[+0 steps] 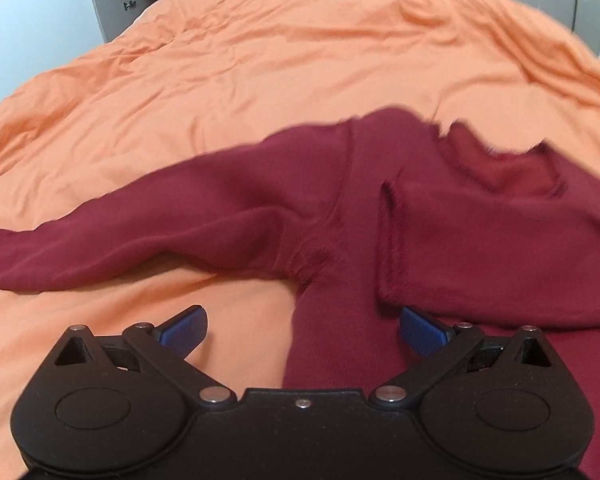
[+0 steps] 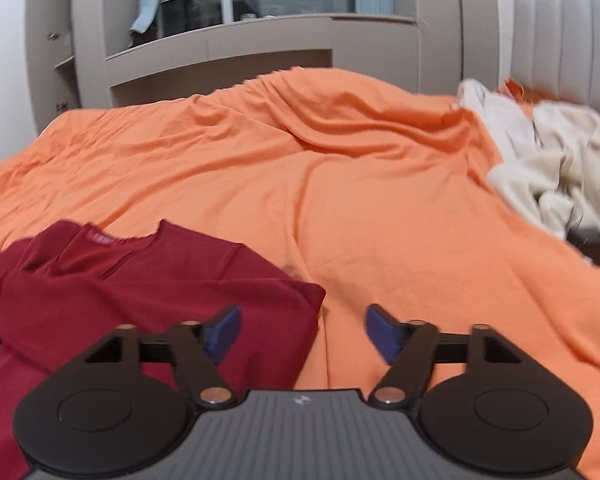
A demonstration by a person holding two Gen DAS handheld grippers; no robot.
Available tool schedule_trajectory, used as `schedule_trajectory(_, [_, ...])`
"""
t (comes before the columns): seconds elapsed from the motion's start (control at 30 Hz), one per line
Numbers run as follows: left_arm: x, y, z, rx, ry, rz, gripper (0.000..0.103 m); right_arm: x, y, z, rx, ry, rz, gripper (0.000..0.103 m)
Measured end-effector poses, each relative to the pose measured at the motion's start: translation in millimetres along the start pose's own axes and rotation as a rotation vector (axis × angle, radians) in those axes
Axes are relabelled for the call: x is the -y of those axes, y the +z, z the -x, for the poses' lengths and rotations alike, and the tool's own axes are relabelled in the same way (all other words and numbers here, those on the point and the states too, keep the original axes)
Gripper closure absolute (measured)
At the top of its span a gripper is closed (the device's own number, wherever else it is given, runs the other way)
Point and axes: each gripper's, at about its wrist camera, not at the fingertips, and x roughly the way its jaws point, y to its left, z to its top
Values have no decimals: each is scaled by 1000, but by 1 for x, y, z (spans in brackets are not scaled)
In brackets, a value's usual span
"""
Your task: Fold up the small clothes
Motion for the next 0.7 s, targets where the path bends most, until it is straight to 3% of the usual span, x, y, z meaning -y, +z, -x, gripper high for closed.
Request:
schedule_trajectory(0.07, [0,3,8,32,-34,15,1,-8,-3,13,3,-7,29,7])
schedule_trajectory(0.17, [4,5,8,49,-46,37,1,-19,-10,27,-31,-17,80,3])
schedule_trajectory(0.3, [10,2,-11,-3,12,22,1,-35,-30,36,-68,-29,153,1])
schedule_trajectory(0.4, [8,-1,-21,-45,40,30,1,-46,-44,27,-87,-98,237,2])
schedule_trajectory(0.5, [1,-2,-23,-55,19,69,1,-50,-51,19,-48,-156,249,15])
schedule_trajectory(0.6, [-1,-3,-25,-61,17,78,1,-48,-52,16,-44,-163,224,39])
schedule_trajectory(0.67, [-1,-5,-26,-66,22,71,0,-45,-53,15,-53,-134,205,73])
schedule_trajectory(0.7, [0,-5,-26,-67,24,67,0,-42,-52,14,-62,-104,178,81])
